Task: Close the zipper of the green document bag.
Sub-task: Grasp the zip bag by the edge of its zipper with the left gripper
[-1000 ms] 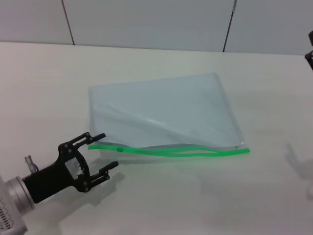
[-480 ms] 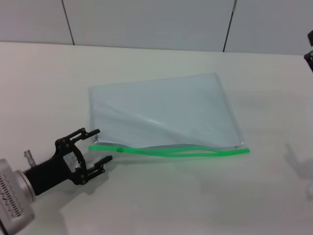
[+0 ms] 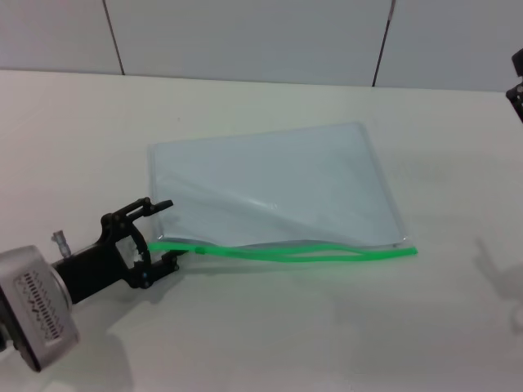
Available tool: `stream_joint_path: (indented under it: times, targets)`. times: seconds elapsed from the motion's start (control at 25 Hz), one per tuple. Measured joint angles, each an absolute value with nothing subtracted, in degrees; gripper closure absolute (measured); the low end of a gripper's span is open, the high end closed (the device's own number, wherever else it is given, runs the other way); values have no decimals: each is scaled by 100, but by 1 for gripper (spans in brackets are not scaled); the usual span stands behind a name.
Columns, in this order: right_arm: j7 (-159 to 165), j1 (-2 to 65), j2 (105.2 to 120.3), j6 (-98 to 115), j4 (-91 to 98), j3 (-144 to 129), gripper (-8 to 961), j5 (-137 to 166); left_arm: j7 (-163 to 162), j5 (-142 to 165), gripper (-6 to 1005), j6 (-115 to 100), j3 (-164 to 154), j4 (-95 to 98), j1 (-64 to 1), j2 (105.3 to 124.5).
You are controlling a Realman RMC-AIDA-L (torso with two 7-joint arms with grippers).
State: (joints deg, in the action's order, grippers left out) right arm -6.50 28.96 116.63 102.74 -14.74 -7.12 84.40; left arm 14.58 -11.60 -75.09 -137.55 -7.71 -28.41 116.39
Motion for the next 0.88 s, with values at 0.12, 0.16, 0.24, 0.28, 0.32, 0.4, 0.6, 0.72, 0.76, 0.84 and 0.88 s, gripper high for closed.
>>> stream_joint_path:
  times: [0.12,0.16,0.24,0.28,0.32,0.4,0.6,0.72,0.76,0.84,0.88]
  targets:
    - [-650,2896,11663,10274,-1480,-712,103,8439,1583,-1208,300,-7451,-13755,-748,-2917,11637]
    - [-650,2897,11663,10274,-1484,-712,103,8438,1613,-1216,301,-7434,-13754,-748,-2948,11637]
    - [-650,2901,11663,10274,-1493,-712,102,8438,1643,-1222,302,-7381,-13758,-744,-3031,11636]
    - [-650,2902,11663,10274,-1495,-712,102,8438,1645,-1220,302,-7342,-13765,-732,-3069,11636]
    - [-650,2902,11663,10274,-1495,-712,102,8438,1647,-1214,303,-7302,-13775,-711,-3102,11636]
    - [-650,2906,11663,10274,-1499,-712,102,8440,1673,-1193,304,-7165,-13796,-636,-3146,11634]
    - [-650,2911,11663,10274,-1507,-712,102,8444,1854,-1180,306,-6670,-13813,-405,-3204,11633]
    - [-650,2926,11663,10274,-1512,-712,102,8446,2033,-1170,355,-6478,-13823,-314,-3220,11634]
    - [-650,2926,11663,10274,-1512,-712,102,8446,2112,-1170,378,-6444,-13823,-306,-3231,11634]
    - [-650,2937,11663,10274,-1512,-713,103,8449,2216,-1169,426,-6426,-13825,-306,-3252,11635]
    - [-650,2941,11663,10274,-1512,-717,103,8451,2245,-1168,453,-6423,-13825,-306,-3267,11635]
